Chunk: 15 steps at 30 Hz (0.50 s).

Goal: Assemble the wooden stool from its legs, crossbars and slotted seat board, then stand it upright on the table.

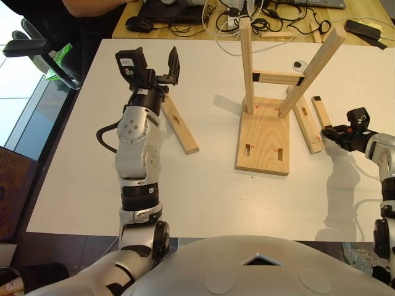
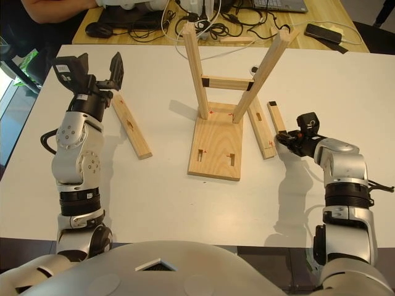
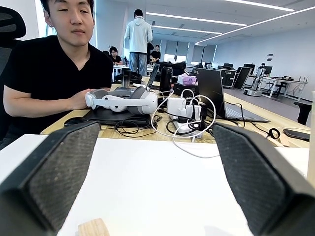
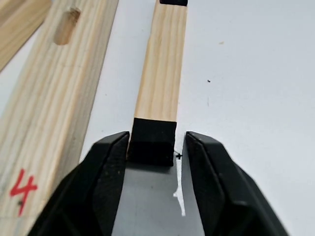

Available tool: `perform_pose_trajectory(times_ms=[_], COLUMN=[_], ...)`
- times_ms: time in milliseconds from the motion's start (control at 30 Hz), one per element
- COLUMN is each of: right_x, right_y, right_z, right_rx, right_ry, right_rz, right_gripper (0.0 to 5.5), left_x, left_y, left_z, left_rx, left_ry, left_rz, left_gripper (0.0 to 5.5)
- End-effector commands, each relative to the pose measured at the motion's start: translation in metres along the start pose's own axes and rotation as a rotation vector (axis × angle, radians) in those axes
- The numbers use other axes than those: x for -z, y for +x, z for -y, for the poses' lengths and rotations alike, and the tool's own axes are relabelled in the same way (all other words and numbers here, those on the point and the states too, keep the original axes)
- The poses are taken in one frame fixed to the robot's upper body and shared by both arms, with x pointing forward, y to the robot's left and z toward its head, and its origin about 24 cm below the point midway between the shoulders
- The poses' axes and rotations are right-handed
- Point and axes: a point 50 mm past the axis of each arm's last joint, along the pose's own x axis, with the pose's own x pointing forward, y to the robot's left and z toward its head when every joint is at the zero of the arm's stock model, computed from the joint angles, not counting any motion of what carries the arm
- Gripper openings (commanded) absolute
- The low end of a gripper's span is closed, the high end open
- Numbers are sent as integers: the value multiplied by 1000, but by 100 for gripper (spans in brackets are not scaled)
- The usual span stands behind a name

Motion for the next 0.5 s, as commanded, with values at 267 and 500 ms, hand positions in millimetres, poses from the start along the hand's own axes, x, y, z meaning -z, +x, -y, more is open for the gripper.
perform_pose_trajectory(times_ms=[267,500], right_x=[62,28], right_y=[3,-2], right_z=[-2,4], right_rx=[45,144], right_ry=[137,116], right_rz=[-264,-34], right_gripper=[131,131], left_x=[-6,-10], left_y=[4,7], left_z=[-3,-4], left_rx=[-27,-34], left_ry=[-4,-13], left_rz=[18,42], left_gripper=[422,422])
